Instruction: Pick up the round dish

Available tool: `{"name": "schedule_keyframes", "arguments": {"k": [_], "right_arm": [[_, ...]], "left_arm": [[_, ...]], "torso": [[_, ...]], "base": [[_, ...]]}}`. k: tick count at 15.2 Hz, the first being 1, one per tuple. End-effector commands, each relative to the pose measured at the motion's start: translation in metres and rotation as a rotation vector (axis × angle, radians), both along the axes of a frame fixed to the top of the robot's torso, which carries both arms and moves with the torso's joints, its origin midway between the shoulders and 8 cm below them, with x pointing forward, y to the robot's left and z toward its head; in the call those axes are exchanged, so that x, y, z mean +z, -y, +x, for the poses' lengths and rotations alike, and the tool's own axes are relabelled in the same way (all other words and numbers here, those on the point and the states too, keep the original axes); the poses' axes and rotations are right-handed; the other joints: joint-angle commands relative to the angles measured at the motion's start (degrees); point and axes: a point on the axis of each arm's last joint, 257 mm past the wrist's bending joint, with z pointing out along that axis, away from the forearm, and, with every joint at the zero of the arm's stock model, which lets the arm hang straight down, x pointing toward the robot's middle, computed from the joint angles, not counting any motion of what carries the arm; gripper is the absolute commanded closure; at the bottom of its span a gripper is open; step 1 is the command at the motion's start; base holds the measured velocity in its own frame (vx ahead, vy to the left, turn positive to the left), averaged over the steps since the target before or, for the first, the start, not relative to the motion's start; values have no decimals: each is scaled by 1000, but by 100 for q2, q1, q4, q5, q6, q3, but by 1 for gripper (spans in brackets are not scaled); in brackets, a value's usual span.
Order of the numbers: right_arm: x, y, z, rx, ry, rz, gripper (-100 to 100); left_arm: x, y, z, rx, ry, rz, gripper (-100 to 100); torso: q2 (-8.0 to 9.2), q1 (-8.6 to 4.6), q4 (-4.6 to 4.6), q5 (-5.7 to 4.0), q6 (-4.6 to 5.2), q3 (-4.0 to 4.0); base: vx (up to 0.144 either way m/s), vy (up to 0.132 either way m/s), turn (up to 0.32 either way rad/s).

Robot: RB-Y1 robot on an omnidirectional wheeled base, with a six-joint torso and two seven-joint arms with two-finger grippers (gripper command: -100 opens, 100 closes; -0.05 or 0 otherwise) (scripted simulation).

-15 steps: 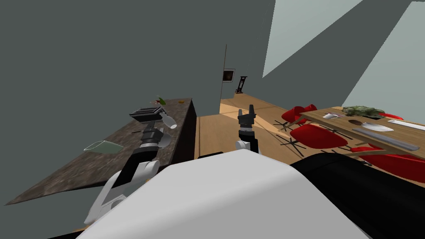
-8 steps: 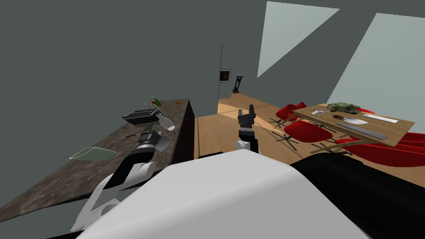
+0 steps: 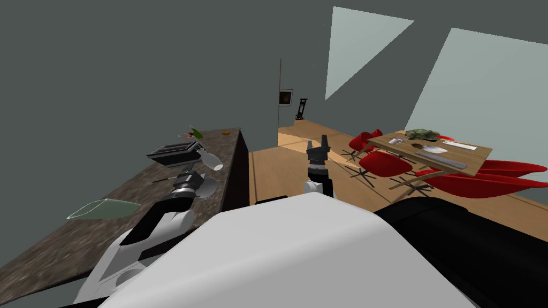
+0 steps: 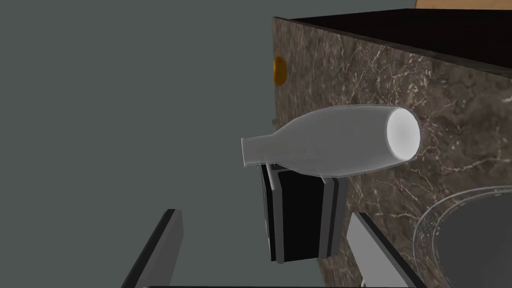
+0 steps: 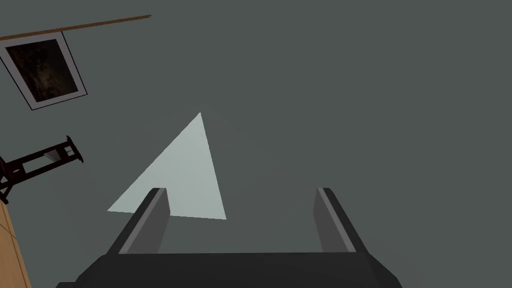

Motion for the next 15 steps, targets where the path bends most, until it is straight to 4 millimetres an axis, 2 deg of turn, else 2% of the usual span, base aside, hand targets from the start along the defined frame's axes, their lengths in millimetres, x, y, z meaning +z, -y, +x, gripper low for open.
{"name": "schedule_keyframes", "arguments": {"k": [1, 3, 5, 6, 8, 9, 11, 15], "right_arm": [[0, 0, 0, 0, 0, 0, 0], [0, 0, 0, 0, 0, 0, 0], [0, 0, 0, 0, 0, 0, 0], [0, 0, 0, 0, 0, 0, 0], [0, 0, 0, 0, 0, 0, 0], [0, 0, 0, 0, 0, 0, 0], [0, 0, 0, 0, 0, 0, 0], [0, 0, 0, 0, 0, 0, 0]], "left_arm": [[-7, -12, -5, 26, -38, -25, -100], [-15, -22, -10, 50, -73, -48, -100], [-22, -23, -12, 58, -99, -54, -100], [-25, -32, -17, 77, -116, -74, -100], [-31, -33, -18, 84, -140, -80, -100], [-34, -41, -23, 103, -158, -100, -100], [-40, -42, -25, 110, -179, -106, -100], [-54, -58, -39, 156, -244, -156, -100]], "torso": [[0, 0, 0, 0, 0, 0], [0, 1, 0, 0, 2, 0], [3, 6, 0, 1, 1, 1], [3, 4, 1, 1, -1, 2], [2, 4, 0, 1, 1, 1], [0, 1, 0, 0, -1, 0], [0, 0, 0, 0, 1, 0], [0, -1, 0, 0, -1, 0]], "base": [[-1, 27, -122], [-7, 40, -173], [-11, 41, -108], [-8, 36, -120], [-4, 34, -87], [-3, 26, -122], [-5, 29, -99], [-7, 30, -110]]}}
